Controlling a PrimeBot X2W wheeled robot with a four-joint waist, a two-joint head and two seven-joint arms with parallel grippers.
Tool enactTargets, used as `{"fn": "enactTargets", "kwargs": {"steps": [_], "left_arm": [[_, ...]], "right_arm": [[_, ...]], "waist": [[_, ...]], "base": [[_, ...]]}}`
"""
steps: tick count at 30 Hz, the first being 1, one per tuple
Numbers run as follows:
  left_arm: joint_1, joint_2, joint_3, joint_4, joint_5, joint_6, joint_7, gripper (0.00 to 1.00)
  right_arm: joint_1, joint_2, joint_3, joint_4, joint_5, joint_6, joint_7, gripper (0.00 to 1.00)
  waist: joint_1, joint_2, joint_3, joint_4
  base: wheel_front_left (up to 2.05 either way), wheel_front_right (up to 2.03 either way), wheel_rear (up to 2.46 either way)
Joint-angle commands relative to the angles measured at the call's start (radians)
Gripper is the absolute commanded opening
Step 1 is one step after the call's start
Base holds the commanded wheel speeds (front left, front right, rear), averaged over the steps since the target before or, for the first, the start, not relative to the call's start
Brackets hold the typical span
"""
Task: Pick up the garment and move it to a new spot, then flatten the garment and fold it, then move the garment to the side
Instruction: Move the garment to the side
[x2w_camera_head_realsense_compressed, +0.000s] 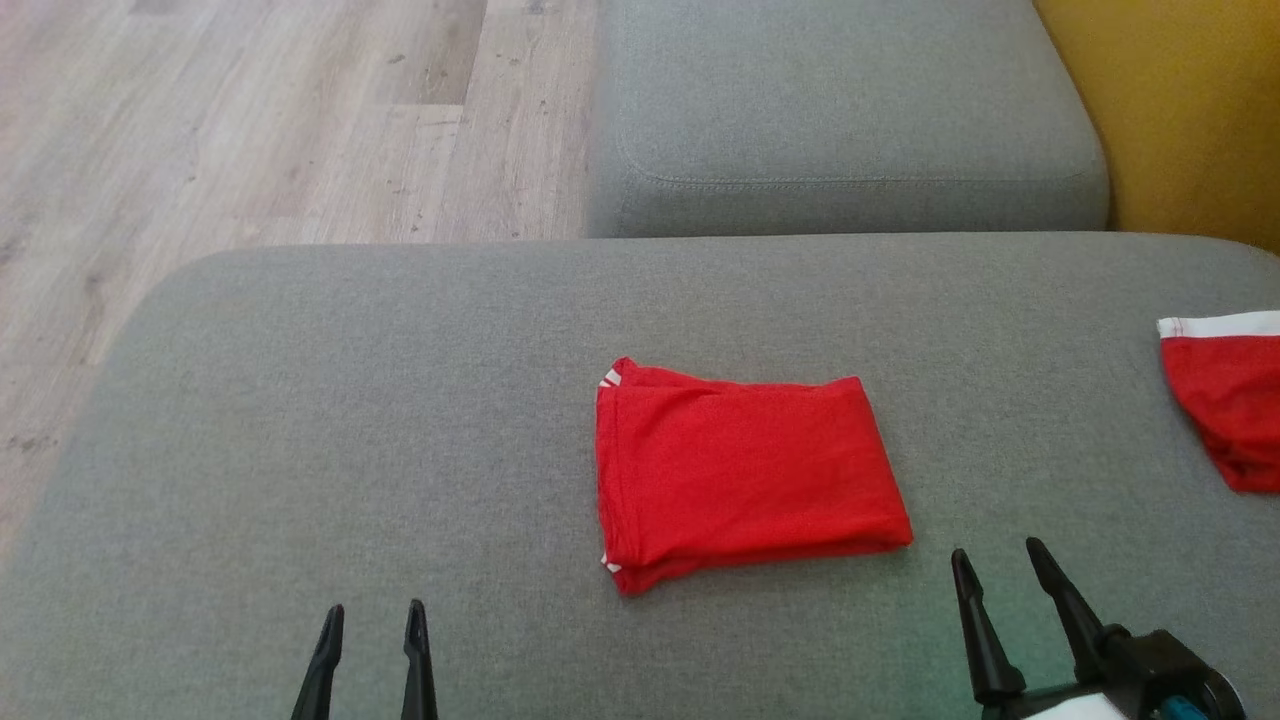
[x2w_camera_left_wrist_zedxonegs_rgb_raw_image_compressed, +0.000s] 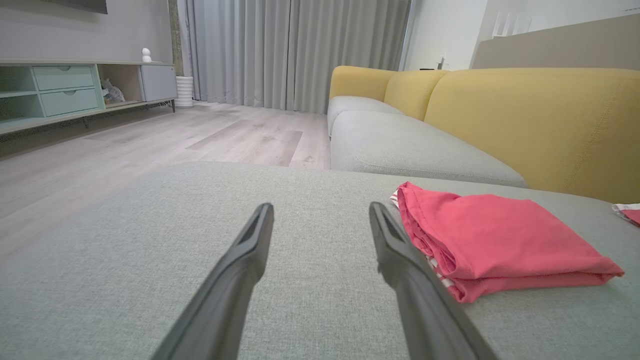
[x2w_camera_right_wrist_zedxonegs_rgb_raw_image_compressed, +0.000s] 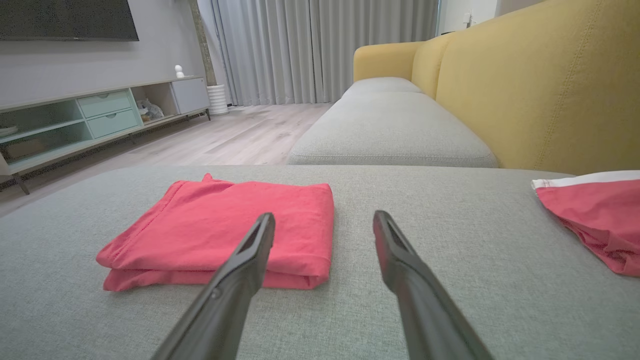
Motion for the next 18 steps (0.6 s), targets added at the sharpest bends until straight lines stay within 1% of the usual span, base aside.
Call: {"fn": "enactTargets", "kwargs": {"steps": [1,14,18], "left_arm": [[-0.041,-0.007,0.031,-0.026,0.008,0.005,-0.008,1.00],[-0.063,-0.007,0.018,-0.041,0.037,0.023,-0.008,1.00],[-0.074,-0.007,0.010,-0.041,0.039,0.026,-0.008,1.00]], "right_arm": [[-0.034,-0.005,0.016,-0.025,-0.013,0.007,-0.011,1.00],[-0.070,0.005,-0.004,0.005,-0.037,0.007,-0.011,1.00],[-0.119,0.006,-0.011,0.055,-0.027,0.007,-0.011,1.00]], "waist": [[0.0000,0.0000,0.003,-0.001],[0.0000,0.0000,0.065,0.008],[0.0000,0.0000,0.096,0.015]], "base": [[0.00,0.00,0.00],[0.00,0.00,0.00],[0.00,0.00,0.00]]}}
